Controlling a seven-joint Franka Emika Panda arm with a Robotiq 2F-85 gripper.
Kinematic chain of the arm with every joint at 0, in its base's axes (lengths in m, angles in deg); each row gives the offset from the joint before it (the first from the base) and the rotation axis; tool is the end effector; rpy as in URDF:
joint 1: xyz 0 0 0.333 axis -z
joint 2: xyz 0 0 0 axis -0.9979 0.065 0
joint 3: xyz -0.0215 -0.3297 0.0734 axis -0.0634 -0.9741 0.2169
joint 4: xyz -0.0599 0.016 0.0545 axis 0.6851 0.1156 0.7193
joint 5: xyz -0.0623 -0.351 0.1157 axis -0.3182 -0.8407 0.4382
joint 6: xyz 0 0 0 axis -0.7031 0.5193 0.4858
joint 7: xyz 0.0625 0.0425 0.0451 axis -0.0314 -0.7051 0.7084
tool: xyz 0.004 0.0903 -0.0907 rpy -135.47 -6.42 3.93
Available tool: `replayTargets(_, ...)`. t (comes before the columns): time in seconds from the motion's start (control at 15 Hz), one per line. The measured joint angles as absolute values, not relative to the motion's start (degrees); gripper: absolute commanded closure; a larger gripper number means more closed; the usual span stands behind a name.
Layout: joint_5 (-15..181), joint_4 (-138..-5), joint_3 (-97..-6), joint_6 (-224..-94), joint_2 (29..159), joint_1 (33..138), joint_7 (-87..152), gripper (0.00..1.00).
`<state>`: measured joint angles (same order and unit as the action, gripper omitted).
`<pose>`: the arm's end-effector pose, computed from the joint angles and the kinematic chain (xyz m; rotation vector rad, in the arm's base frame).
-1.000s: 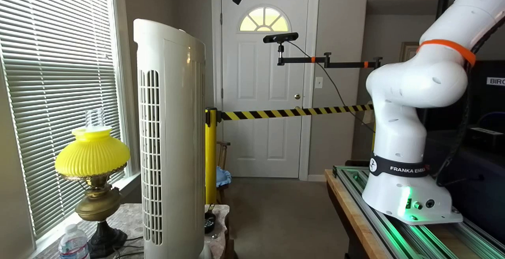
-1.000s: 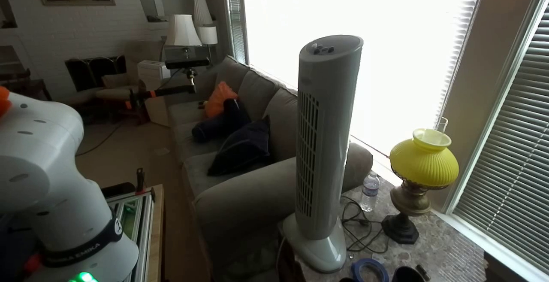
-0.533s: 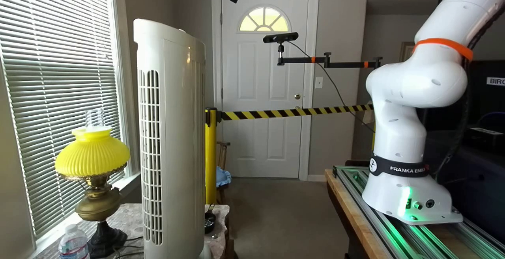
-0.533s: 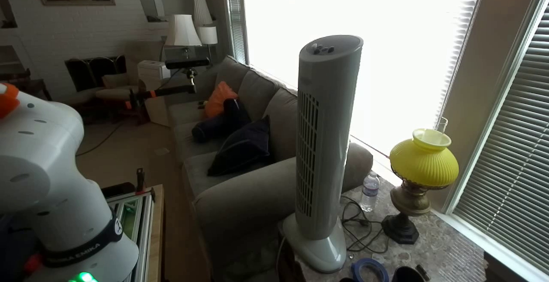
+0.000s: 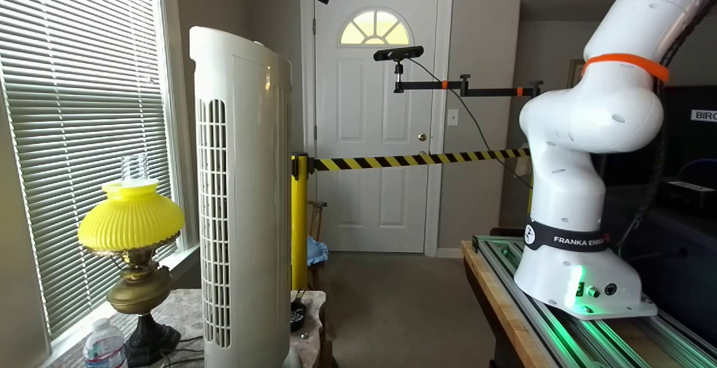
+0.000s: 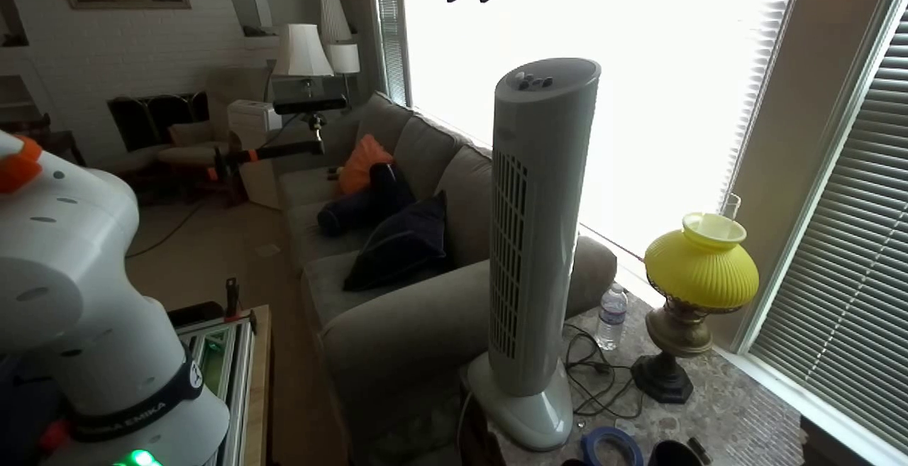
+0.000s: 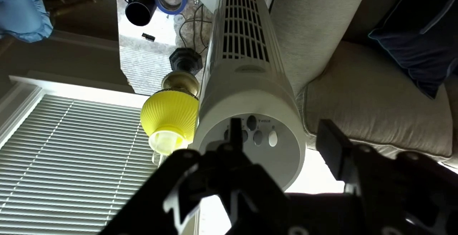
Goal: Press the button on the air cooler twice
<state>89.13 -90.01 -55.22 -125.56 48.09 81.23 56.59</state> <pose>0.3825 -0.0304 0.7118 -3.0012 -0.4406 -0.5539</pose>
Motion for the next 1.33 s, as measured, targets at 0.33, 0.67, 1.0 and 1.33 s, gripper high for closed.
replayTargets(0.33,88.4,-89.9,-54.8,-126.4,49.6,81.7,57.2,1.00)
replayTargets(0.67,87.2,-90.3,-54.1,-129.7,50.4,81.8,57.8,1.00)
replayTargets(1.0,86.9,-92.1,-53.9,-134.4,50.8,81.8,58.3,1.00)
replayTargets(1.33,87.5,-94.9,-53.8,-137.7,50.8,81.6,60.1,1.00)
